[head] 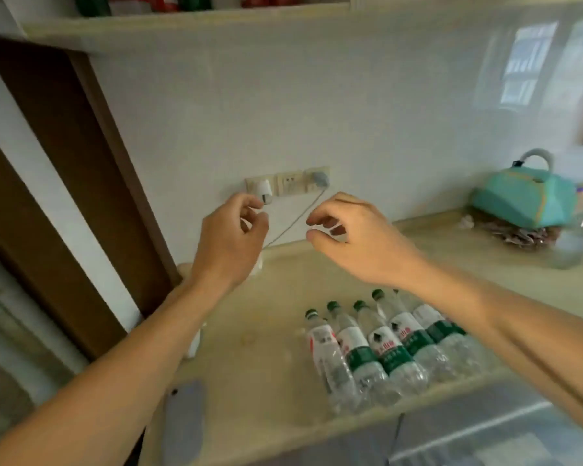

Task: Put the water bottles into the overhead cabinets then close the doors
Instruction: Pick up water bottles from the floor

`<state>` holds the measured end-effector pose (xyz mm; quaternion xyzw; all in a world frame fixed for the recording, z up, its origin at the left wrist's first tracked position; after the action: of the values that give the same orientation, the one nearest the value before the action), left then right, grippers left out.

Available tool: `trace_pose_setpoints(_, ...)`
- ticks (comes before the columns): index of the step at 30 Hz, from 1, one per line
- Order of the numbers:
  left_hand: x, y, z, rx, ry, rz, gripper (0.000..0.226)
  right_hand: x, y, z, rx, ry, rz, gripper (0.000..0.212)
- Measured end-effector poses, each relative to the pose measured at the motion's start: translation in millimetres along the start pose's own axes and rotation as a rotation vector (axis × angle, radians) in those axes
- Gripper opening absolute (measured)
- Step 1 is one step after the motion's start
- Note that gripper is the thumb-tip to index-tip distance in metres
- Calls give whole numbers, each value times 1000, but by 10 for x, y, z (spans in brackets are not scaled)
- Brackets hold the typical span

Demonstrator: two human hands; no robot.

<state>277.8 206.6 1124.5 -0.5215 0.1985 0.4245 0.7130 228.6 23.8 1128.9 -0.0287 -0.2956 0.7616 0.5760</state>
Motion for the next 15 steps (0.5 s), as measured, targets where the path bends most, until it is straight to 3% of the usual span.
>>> trace_pose_setpoints(7,537,1637,-1158,469,171,337,20,-734,1611,-646,264,-124,-316,29)
trace_pose_setpoints(13,1084,3030,-2060,725,188,597,21,-1523,3021,-1435,427,-216,-630,8)
trace_pose_setpoints(15,1321,3446,-2394,783,173,686,21,-1838,3487,-1769,511,-226,-721,9)
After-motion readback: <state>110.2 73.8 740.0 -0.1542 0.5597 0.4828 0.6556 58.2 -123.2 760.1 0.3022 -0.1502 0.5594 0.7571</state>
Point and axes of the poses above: each hand's wrist, its own y-axis away from the middle knuckle, its own z-axis out of the back of the hand, x = y × z, the point moved 6 cm from there along -y, towards the middle knuckle, and after that the axes turned 11 degrees about y, right-handed, at the moved point
